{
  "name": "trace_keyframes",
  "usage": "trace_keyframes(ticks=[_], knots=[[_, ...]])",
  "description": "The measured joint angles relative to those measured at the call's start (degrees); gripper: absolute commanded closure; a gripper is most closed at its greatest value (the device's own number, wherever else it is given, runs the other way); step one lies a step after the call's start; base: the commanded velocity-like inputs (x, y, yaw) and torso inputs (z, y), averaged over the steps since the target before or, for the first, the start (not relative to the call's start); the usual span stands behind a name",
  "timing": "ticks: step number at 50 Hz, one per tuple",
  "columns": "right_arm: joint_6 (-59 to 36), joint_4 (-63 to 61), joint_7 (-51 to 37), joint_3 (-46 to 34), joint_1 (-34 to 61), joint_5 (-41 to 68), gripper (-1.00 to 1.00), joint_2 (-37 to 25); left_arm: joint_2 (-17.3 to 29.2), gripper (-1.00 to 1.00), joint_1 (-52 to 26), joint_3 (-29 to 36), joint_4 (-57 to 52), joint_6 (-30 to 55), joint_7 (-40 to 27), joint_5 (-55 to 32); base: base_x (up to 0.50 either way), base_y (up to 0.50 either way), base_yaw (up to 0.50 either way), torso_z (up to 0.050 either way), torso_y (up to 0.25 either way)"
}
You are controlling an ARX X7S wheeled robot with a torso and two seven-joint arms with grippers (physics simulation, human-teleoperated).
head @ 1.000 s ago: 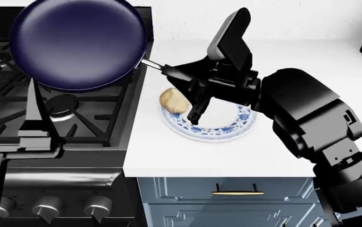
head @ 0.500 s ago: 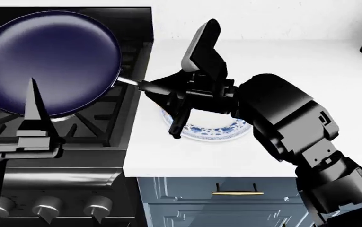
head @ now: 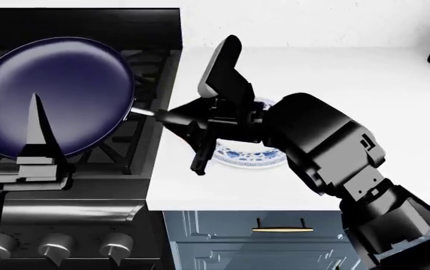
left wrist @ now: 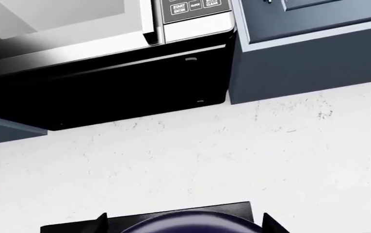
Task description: Pick up the pan and dump the vegetables in it onto the plate. Then return the pan to the stove.
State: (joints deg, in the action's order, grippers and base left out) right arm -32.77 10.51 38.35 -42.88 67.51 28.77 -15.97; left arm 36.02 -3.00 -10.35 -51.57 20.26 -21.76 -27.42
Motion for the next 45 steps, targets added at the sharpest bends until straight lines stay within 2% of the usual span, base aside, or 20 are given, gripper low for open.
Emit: trace_keyframes(ticks=[45], knots=[[-0.1, 6.4, -4.8, -3.7, 0.1, -3.1, 1.00, 5.0, 0.2, -1.00, 1.0, 0.3, 0.4, -1.1, -0.3, 0.4, 0.00, 0.00, 0.00, 0.000, 0.001]])
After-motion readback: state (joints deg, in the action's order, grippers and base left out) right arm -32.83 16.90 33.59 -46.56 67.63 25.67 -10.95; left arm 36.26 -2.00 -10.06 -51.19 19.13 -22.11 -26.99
